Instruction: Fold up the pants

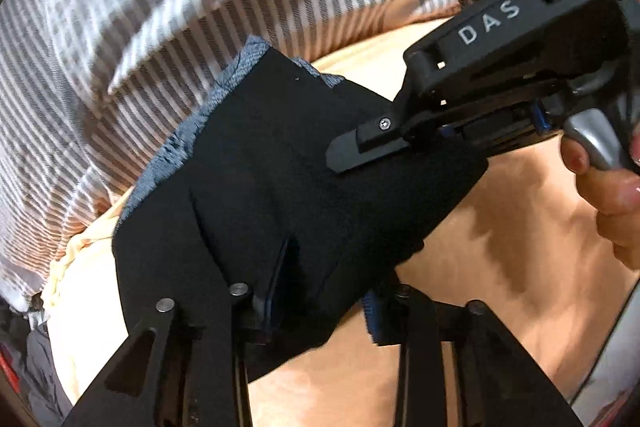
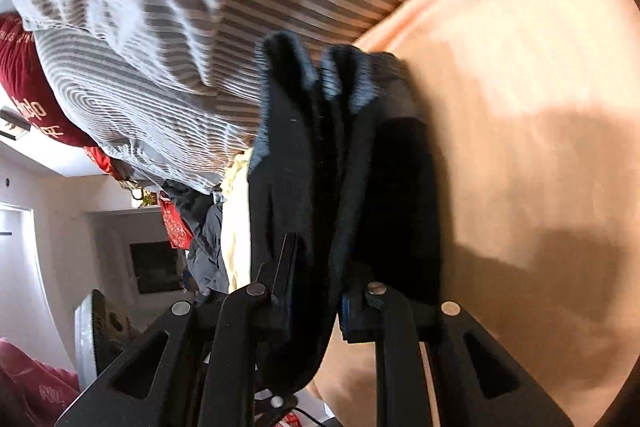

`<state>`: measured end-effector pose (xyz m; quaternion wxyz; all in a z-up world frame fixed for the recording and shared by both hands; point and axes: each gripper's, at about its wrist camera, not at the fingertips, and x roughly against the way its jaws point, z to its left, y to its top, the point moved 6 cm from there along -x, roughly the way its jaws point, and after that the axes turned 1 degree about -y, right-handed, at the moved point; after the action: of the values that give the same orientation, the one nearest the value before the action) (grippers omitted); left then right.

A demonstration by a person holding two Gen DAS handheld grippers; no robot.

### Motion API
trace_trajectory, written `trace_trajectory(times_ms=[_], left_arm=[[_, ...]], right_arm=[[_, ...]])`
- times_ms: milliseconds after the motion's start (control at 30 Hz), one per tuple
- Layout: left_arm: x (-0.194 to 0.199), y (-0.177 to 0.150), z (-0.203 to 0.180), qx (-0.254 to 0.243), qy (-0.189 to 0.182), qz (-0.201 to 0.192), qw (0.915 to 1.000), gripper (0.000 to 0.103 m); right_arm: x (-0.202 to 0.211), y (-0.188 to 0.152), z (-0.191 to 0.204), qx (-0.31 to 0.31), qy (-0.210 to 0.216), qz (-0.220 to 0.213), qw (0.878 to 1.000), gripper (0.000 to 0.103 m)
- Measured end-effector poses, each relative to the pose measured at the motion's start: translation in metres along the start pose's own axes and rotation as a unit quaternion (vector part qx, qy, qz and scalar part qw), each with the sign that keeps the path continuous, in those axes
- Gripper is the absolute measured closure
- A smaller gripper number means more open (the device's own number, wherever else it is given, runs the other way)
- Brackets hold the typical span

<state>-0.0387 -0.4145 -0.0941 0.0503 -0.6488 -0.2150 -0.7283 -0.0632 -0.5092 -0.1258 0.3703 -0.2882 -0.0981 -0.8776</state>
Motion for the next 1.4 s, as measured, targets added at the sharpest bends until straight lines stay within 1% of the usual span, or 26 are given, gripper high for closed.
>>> trace_trajectory(times_ms=[33, 67, 100, 167, 200, 233, 267, 300, 333, 367, 400, 433, 500, 567, 633, 733, 800, 867, 900, 933, 967, 1033, 1133, 1233, 1400], left_arm=[[0.003, -0.003, 0.001, 0.002, -0.005, 0.003, 1.0000, 0.058], [0.006, -0.005, 0.003, 0.006, -0.008, 0.006, 0.9999, 0.050], [0.010, -0.009, 0.006, 0.012, -0.016, 0.011, 0.9997, 0.048], [0.019, -0.017, 0.013, 0.023, -0.026, 0.021, 0.9992, 0.048], [0.025, -0.019, 0.017, 0.027, -0.027, 0.022, 0.9990, 0.048], [0.029, -0.022, 0.024, 0.034, -0.026, 0.021, 0.9989, 0.048], [0.035, -0.024, 0.036, 0.048, -0.025, 0.019, 0.9984, 0.048], [0.037, -0.025, 0.046, 0.064, -0.024, 0.019, 0.9975, 0.048], [0.038, -0.026, 0.063, 0.095, -0.023, 0.021, 0.9949, 0.048], [0.037, -0.026, 0.076, 0.119, -0.022, 0.024, 0.9924, 0.036], [0.034, -0.026, 0.091, 0.150, -0.019, 0.027, 0.9881, 0.024], [0.031, -0.026, 0.106, 0.181, -0.014, 0.029, 0.9830, 0.024], [0.021, -0.027, 0.133, 0.241, -0.016, 0.040, 0.9696, 0.024], [0.007, -0.028, 0.153, 0.283, -0.017, 0.050, 0.9576, 0.024], [-0.007, -0.030, 0.162, 0.304, -0.013, 0.065, 0.9504, 0.024], [-0.019, -0.031, 0.168, 0.316, -0.014, 0.075, 0.9455, 0.024], [-0.022, -0.032, 0.166, 0.316, -0.015, 0.077, 0.9456, 0.024], [-0.026, -0.034, 0.161, 0.312, -0.017, 0.081, 0.9463, 0.024], [-0.028, -0.035, 0.159, 0.311, -0.020, 0.085, 0.9462, 0.024], [-0.029, -0.037, 0.158, 0.311, -0.023, 0.088, 0.9459, 0.024], [-0.032, -0.039, 0.156, 0.310, -0.024, 0.091, 0.9461, 0.024], [-0.033, -0.039, 0.151, 0.301, -0.023, 0.094, 0.9489, 0.024], [-0.036, -0.042, 0.141, 0.280, -0.023, 0.099, 0.9546, 0.024], [-0.044, -0.044, 0.128, 0.264, -0.017, 0.103, 0.9587, 0.024], [-0.055, -0.047, 0.126, 0.268, -0.017, 0.102, 0.9577, 0.024]], right_arm=[[0.000, -0.001, -0.003, -0.003, 0.000, 0.000, 1.000, 0.085], [0.000, -0.002, -0.004, -0.007, -0.001, -0.002, 1.000, 0.084], [0.003, -0.002, -0.005, -0.009, -0.004, -0.004, 1.000, 0.084], [0.014, -0.003, -0.008, -0.010, -0.017, -0.005, 1.000, 0.084], [0.016, -0.003, -0.005, -0.008, -0.028, -0.004, 1.000, 0.080], [0.020, -0.002, -0.002, -0.006, -0.041, -0.004, 0.999, 0.074], [0.025, -0.001, 0.002, -0.003, -0.060, -0.005, 0.998, 0.069], [0.029, 0.001, 0.005, 0.003, -0.090, -0.010, 0.996, 0.061], [0.036, 0.003, 0.010, 0.018, -0.132, -0.022, 0.991, 0.057], [0.043, 0.006, 0.015, 0.037, -0.161, -0.032, 0.986, 0.057], [0.050, 0.009, 0.019, 0.055, -0.180, -0.041, 0.981, 0.057], [0.054, 0.013, 0.026, 0.072, -0.192, -0.049, 0.978, 0.057], [0.054, 0.028, 0.046, 0.096, -0.199, -0.057, 0.974, 0.057], [0.046, 0.045, 0.059, 0.102, -0.208, -0.059, 0.971, 0.057], [0.034, 0.060, 0.063, 0.112, -0.218, -0.057, 0.968, 0.057], [0.015, 0.074, 0.064, 0.134, -0.239, -0.048, 0.961, 0.057], [-0.002, 0.082, 0.065, 0.140, -0.246, -0.040, 0.958, 0.057], [-0.010, 0.085, 0.064, 0.134, -0.240, -0.028, 0.961, 0.067], [-0.014, 0.085, 0.066, 0.131, -0.240, -0.023, 0.962, 0.079], [-0.015, 0.084, 0.065, 0.130, -0.248, -0.021, 0.960, 0.095], [-0.013, 0.082, 0.065, 0.129, -0.254, -0.020, 0.958, 0.097], [-0.008, 0.077, 0.064, 0.122, -0.248, -0.022, 0.961, 0.099], [0.004, 0.066, 0.059, 0.121, -0.259, -0.021, 0.958, 0.099], [0.008, 0.057, 0.043, 0.109, -0.272, -0.015, 0.956, 0.099], [0.006, 0.054, 0.035, 0.096, -0.273, -0.026, 0.957, 0.099]])
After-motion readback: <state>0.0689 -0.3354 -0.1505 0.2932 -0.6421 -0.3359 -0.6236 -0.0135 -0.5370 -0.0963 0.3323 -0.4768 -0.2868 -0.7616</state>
